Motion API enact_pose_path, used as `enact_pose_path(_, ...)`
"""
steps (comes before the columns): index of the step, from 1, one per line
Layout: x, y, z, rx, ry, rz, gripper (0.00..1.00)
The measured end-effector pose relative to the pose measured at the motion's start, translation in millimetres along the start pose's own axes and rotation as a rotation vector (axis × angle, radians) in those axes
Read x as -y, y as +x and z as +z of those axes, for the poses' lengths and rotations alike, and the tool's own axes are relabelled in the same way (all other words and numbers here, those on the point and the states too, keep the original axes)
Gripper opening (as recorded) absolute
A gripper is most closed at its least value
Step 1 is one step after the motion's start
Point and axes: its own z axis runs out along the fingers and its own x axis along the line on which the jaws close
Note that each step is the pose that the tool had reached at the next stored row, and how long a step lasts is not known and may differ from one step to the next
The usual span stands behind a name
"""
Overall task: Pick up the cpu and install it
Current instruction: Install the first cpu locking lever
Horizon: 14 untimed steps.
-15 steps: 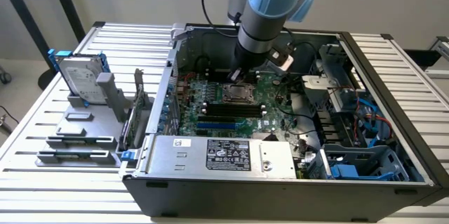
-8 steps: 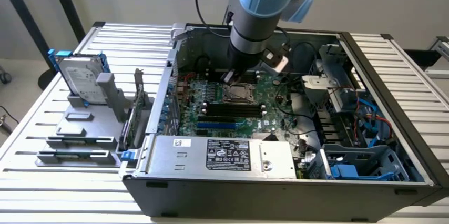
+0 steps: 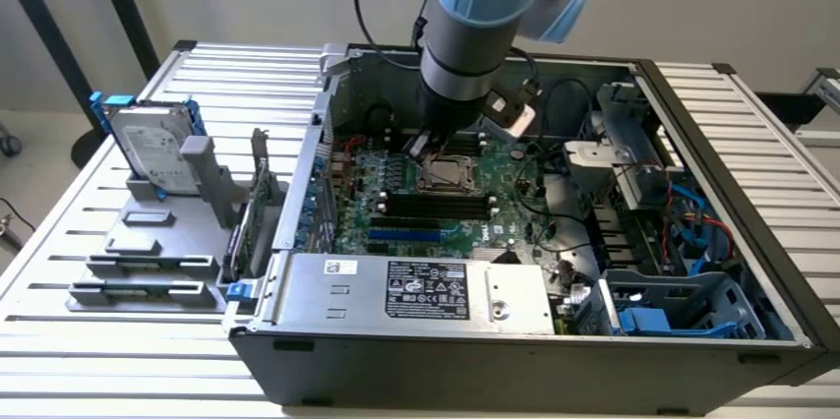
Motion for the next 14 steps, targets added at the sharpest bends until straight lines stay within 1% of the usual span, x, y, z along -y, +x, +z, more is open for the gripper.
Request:
enact_pose_path(5,-4.0,-10.0,-15.4,0.0003,0.0004,0.000,0.11)
enact_pose_path(7,-6.0,-13.2,-20.4,0.0016,0.0020,0.002,0.11)
enact_pose_path(10,-8.7,-17.6,-22.9,0.0029,0.0041,0.004,0.11)
enact_pose_path(14,-9.8,-23.3,-24.5,0.0037,0.0044,0.006,0.11)
